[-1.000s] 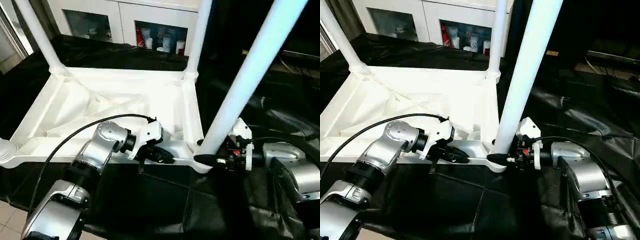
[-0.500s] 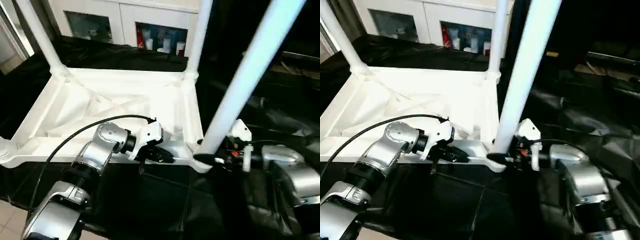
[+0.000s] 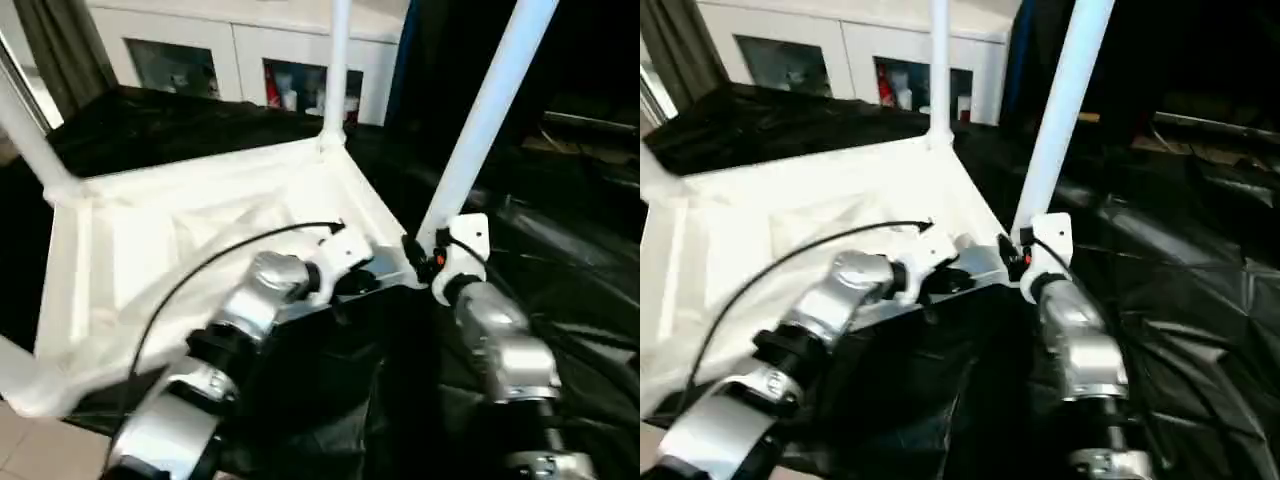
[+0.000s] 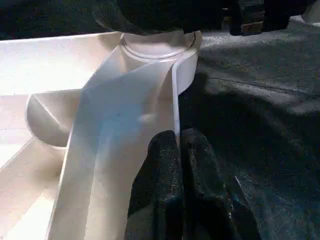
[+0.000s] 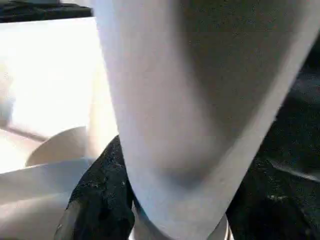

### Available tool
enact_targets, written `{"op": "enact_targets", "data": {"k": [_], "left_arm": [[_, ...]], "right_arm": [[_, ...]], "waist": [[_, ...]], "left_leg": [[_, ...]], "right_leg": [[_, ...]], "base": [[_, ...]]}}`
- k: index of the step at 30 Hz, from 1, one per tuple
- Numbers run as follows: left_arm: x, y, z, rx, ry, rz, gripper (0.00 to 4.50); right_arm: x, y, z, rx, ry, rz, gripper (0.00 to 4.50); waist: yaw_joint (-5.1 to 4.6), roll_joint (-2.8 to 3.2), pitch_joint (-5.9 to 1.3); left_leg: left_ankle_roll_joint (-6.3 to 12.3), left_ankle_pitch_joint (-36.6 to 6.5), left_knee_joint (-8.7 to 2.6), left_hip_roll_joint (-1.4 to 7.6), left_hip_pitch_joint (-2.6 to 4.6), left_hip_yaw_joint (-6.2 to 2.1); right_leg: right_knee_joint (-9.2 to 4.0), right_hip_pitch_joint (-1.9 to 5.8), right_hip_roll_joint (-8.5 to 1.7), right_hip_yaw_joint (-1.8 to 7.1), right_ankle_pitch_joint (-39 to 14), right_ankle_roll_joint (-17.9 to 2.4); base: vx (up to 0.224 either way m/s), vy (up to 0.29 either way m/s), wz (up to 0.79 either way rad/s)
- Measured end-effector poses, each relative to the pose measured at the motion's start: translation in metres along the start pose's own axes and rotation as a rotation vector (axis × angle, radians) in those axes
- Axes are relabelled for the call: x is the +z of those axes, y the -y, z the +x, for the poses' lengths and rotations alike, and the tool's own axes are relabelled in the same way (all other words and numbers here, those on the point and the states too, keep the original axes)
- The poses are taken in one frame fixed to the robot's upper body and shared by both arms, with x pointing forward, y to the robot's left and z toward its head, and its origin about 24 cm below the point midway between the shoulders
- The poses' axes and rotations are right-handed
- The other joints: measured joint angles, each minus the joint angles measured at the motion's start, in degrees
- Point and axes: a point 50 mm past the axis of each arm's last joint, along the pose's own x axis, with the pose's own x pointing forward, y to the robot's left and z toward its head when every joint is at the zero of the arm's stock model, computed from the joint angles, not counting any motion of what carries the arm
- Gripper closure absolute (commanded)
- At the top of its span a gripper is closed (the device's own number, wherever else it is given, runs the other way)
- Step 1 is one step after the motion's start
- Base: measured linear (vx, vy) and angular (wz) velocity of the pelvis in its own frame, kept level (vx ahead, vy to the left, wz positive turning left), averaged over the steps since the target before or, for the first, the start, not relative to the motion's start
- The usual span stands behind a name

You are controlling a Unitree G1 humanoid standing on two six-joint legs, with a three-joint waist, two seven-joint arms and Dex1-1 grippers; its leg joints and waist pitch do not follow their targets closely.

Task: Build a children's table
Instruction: Rotate leg to tighten

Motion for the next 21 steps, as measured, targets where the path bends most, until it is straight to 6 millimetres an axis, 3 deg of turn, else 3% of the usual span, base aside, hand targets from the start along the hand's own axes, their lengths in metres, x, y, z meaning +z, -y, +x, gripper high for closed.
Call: {"op": "enact_targets", "data": {"k": [3,4,12,19,21], "left_arm": [[0.0,0.001,0.001,-0.004,0.003,0.0,4.5],[0.0,0.001,0.001,-0.007,0.004,0.0,4.5],[-0.001,-0.001,-0.004,-0.029,0.013,0.015,4.5],[-0.011,-0.011,-0.036,-0.189,0.02,0.047,4.5],[-0.011,-0.011,-0.041,-0.227,0.02,0.058,4.5]], "right_arm": [[-0.001,0.001,-0.001,-0.001,0.014,-0.006,2.19],[-0.002,0.001,-0.002,0.003,0.016,-0.008,1.86],[0.003,0.01,-0.006,0.17,0.021,-0.062,1.46],[0.012,0.033,-0.033,0.642,-0.065,-0.176,1.46],[0.012,0.034,-0.036,0.705,-0.084,-0.19,1.46]], "waist": [[0.07,0.2,-0.11],[0.11,0.2,-0.11],[0.09,0.27,0.06],[0.3,0.46,0.46],[0.28,0.56,0.48]], "left_leg": [[0.0,0.0,-0.03,-0.01,-0.08,0.01],[0.0,0.0,-0.1,-0.01,-0.06,0.01],[0.0,0.0,-0.45,0.0,-0.1,-0.02],[0.02,0.0,-0.65,0.28,-0.42,-0.03],[0.27,0.2,-0.63,0.33,-0.49,-0.02]], "right_leg": [[0.02,0.24,0.0,0.02,0.1,0.0],[0.02,0.36,0.0,0.0,0.1,0.0],[0.02,0.22,0.03,-0.06,0.1,0.1],[0.47,-0.32,0.22,-0.24,0.3,-0.2],[0.47,-0.39,0.25,-0.27,0.3,-0.2]], "base": [[0.0,0.0,0.0],[0.0,0.0,0.0],[0.0,0.0,0.0],[0.0,0.0,0.0],[0.0,0.0,0.0]]}}
